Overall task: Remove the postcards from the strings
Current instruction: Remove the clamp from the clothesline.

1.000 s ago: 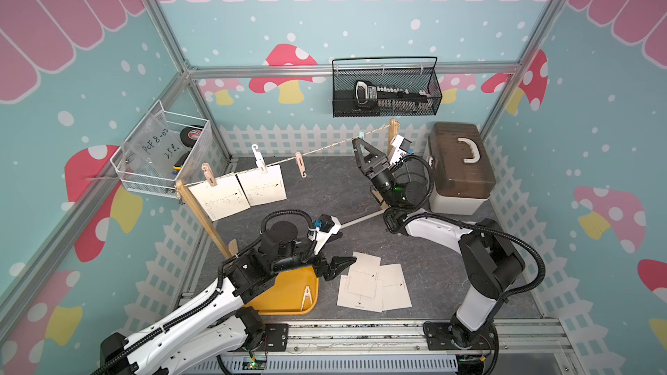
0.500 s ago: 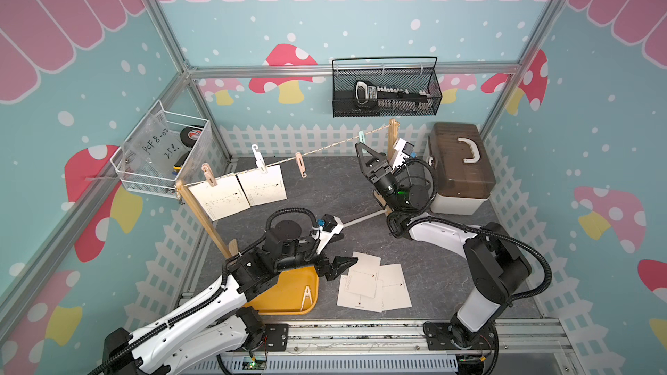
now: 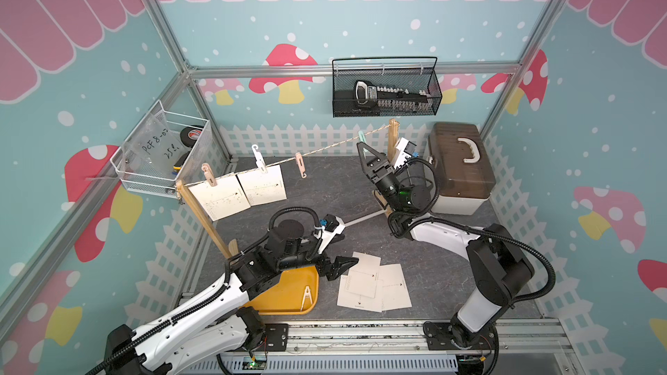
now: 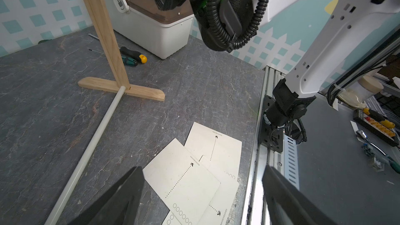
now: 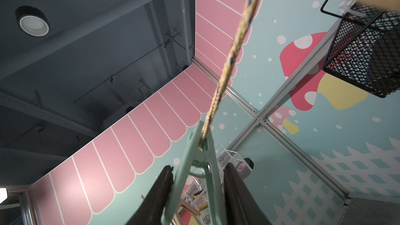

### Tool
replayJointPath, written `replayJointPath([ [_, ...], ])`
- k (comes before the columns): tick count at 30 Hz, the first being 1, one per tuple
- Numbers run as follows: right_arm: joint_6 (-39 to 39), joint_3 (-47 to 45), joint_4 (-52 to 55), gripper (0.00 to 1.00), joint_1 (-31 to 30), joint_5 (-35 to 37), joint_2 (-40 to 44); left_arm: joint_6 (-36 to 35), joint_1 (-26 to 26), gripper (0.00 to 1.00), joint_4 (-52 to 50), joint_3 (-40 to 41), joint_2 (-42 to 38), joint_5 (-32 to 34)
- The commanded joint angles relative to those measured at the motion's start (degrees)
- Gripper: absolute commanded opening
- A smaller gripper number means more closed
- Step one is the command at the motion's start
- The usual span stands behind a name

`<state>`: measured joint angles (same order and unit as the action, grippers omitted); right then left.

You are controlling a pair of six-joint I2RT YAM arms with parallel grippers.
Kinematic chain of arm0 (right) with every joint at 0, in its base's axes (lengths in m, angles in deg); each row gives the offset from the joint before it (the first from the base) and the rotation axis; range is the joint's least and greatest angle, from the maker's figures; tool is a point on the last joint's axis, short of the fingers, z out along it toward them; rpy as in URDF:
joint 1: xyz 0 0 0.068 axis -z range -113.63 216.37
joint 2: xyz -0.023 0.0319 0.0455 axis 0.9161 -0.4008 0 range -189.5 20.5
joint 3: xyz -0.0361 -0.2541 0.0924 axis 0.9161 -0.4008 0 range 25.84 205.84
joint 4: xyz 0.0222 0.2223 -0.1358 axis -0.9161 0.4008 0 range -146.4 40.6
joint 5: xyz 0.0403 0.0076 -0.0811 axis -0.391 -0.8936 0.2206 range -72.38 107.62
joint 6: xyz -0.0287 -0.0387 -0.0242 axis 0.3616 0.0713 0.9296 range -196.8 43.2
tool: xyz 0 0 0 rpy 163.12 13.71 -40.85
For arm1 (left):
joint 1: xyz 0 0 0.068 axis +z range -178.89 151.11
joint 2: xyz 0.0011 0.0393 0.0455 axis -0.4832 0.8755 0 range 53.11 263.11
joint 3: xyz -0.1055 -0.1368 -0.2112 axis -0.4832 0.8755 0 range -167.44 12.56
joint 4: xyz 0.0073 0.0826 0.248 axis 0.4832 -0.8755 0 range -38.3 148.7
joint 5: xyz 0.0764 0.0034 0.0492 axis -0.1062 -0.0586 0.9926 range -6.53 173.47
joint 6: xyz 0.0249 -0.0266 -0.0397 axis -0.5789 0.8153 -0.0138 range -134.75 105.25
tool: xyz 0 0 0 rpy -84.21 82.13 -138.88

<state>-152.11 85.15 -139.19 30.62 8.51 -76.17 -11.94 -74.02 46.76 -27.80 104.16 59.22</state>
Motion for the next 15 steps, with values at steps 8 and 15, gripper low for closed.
replayJointPath([
  [8,-0.20,0.02,-2.38,0.17,-0.45,-1.27,1.87,0.36,0.30,0.90,-0.18,-0.51,0.59,-1.56],
  [15,0.73,0.87,-0.97,0.10,-0.44,-2.81,2.26,-0.26,0.30,0.90,-0.01,-0.42,-0.84,-1.28],
])
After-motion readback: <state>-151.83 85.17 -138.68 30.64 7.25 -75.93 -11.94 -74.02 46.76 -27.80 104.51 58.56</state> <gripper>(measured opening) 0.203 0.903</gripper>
